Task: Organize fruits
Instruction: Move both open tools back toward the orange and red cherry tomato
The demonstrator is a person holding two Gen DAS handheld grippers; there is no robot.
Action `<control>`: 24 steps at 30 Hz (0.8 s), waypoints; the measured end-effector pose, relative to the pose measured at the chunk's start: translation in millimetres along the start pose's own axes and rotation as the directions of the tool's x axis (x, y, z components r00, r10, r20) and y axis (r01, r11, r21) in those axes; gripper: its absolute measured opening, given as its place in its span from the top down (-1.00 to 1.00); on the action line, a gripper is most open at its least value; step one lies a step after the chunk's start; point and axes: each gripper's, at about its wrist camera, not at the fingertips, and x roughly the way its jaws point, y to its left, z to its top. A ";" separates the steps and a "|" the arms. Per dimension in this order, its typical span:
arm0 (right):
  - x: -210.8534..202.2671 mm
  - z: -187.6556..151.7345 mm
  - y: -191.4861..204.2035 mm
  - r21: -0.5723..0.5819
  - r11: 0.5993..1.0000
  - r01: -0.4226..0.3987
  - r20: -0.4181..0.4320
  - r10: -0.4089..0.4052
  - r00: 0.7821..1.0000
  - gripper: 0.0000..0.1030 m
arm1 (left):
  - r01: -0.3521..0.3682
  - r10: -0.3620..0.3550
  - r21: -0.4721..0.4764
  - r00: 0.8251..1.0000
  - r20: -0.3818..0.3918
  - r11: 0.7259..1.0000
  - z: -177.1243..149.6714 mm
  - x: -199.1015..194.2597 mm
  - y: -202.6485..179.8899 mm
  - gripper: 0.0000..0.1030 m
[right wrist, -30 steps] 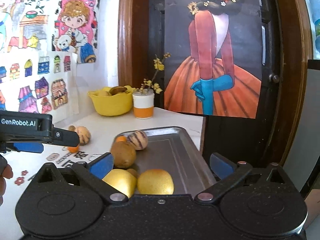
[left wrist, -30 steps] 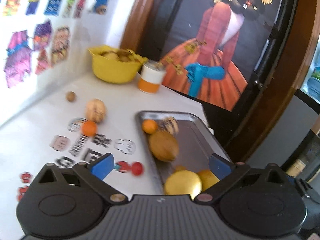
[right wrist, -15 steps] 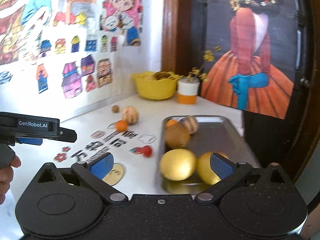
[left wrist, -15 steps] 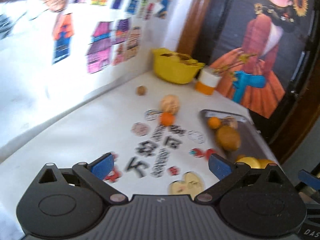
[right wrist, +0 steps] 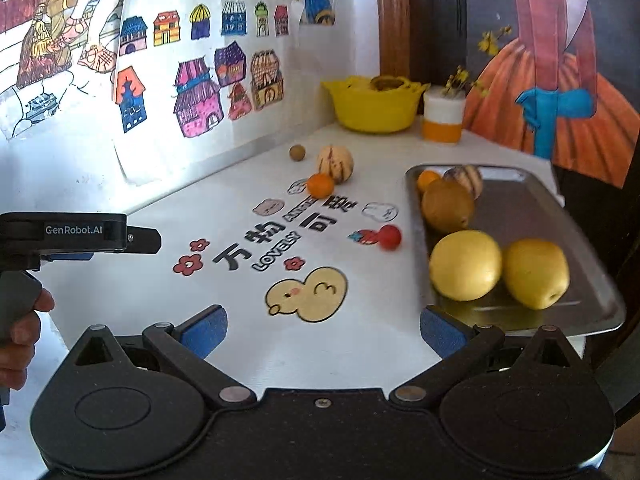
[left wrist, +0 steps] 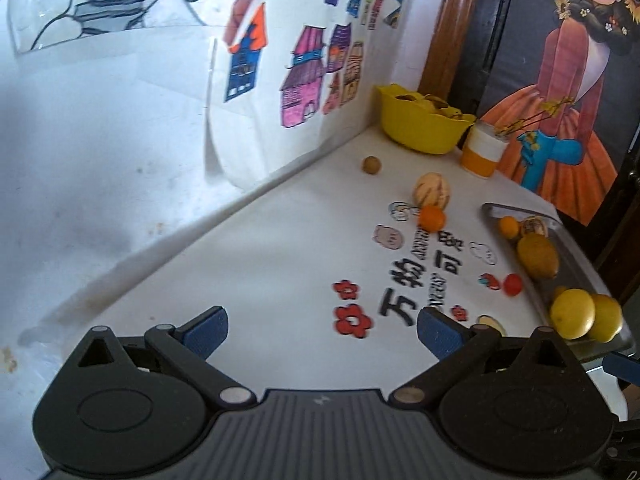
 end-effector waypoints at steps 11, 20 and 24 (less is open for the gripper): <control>36.3 13.5 -9.1 0.048 0.999 -0.011 -0.052 0.013 0.999 -0.99 | -0.010 0.011 0.073 1.000 -0.014 0.997 18.7 20.8 1.9 -0.99; 74.7 30.4 -26.7 0.117 0.993 -0.022 -0.069 0.030 0.997 -0.91 | 0.060 -0.053 0.156 0.997 -0.048 0.986 42.0 61.6 -28.7 -0.99; 87.9 34.0 -33.4 0.145 0.989 0.006 -0.065 0.003 0.998 -0.80 | 0.099 -0.090 0.203 0.994 -0.054 0.974 52.4 82.1 -46.0 -0.99</control>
